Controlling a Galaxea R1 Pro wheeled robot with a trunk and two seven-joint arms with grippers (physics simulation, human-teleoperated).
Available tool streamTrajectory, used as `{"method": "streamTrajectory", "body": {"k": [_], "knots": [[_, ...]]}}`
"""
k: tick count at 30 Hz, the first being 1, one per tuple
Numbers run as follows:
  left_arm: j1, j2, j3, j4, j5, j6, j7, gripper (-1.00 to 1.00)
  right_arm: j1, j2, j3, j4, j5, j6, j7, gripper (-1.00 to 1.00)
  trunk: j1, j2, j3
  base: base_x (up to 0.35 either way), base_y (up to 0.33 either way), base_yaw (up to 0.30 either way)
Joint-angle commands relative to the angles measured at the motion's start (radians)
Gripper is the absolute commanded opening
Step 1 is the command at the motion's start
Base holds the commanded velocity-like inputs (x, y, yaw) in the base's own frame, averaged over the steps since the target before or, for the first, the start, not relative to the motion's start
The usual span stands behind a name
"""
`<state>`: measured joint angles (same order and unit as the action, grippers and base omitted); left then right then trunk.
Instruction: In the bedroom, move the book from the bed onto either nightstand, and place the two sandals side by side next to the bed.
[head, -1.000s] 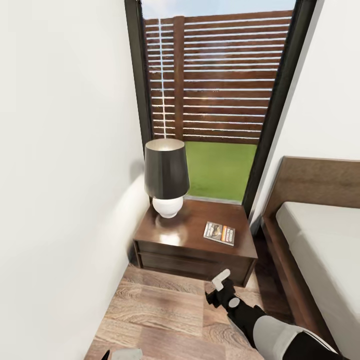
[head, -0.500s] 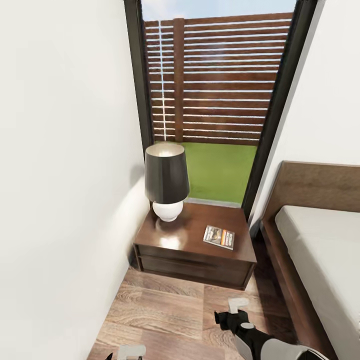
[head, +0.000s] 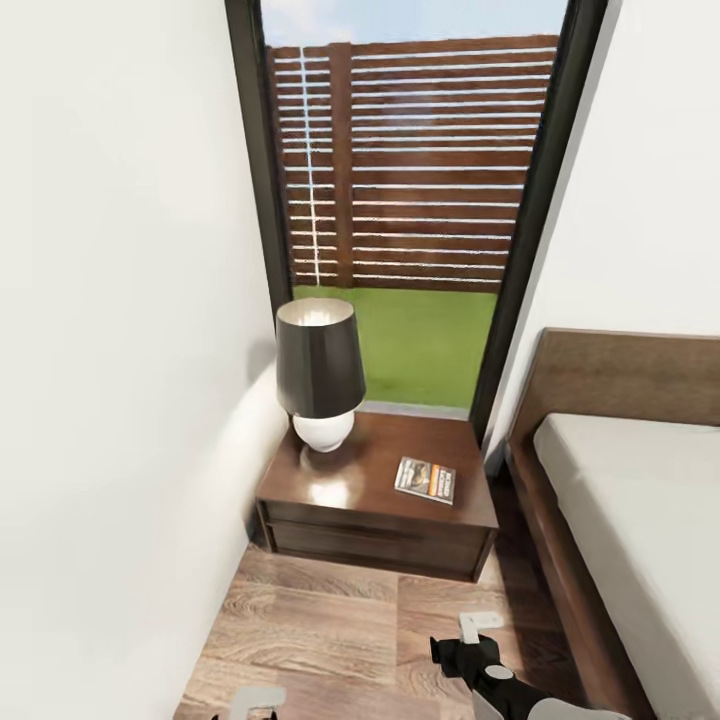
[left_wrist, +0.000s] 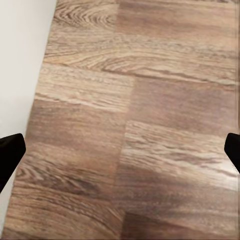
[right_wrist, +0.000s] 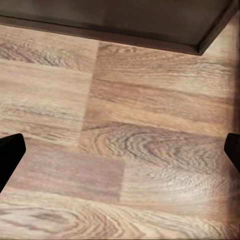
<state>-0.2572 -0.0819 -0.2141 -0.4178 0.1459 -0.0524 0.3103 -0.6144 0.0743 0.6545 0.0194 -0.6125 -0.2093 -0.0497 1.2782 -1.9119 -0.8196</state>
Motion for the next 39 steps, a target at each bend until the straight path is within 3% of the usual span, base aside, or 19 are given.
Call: {"method": "streamTrajectory", "body": {"k": [1, 6, 7, 11, 18, 26, 33, 39], "knots": [[-0.002, 0.002, -0.008, 0.003, 0.016, -0.004, 0.007, 1.0, -0.001, 0.001, 0.008, 0.002, -0.006, -0.003, -0.002, 1.0, -0.004, 0.007, 0.003, 0.0, 0.0, -0.262], [-0.007, 0.005, -0.008, 0.008, 0.039, -0.004, 0.005, 1.0, -0.001, 0.001, 0.007, 0.003, -0.017, -0.001, -0.005, 1.0, -0.023, 0.042, 0.022, 0.0, 0.0, -0.266], [-0.008, 0.007, -0.008, 0.009, 0.046, -0.004, 0.005, 1.0, -0.001, 0.001, 0.007, 0.003, -0.05, 0.002, -0.005, 1.0, -0.027, 0.049, 0.026, 0.0, 0.0, -0.27], [-0.008, 0.008, -0.007, 0.01, 0.05, -0.004, 0.006, 1.0, -0.001, 0.001, 0.008, 0.004, -0.081, 0.002, -0.005, 1.0, -0.042, 0.077, 0.041, 0.0, 0.0, -0.273], [-0.008, 0.008, -0.006, 0.01, 0.052, -0.004, 0.005, 1.0, 0.012, 0.001, 0.008, 0.004, -0.099, -0.004, -0.005, 1.0, -0.069, 0.126, 0.067, 0.0, 0.0, -0.24], [-0.008, 0.008, -0.006, 0.02, 0.052, -0.005, 0.006, 1.0, 0.016, 0.001, 0.008, 0.003, -0.105, -0.006, -0.007, 1.0, -0.1, 0.182, 0.093, 0.0, 0.0, -0.035], [-0.007, 0.015, 0.048, 0.187, 0.12, -0.023, 0.001, 1.0, 0.049, 0.001, -0.002, 0.027, -0.11, 0.01, -0.017, 1.0, -0.127, 0.231, 0.115, 0.0, 0.0, -0.001], [-0.007, 0.039, 0.061, 0.257, 0.137, -0.047, -0.019, 1.0, 0.107, 0.0, -0.026, 0.029, -0.115, 0.042, -0.017, 1.0, -0.15, 0.273, 0.134, 0.0, 0.0, 0.0]]}}
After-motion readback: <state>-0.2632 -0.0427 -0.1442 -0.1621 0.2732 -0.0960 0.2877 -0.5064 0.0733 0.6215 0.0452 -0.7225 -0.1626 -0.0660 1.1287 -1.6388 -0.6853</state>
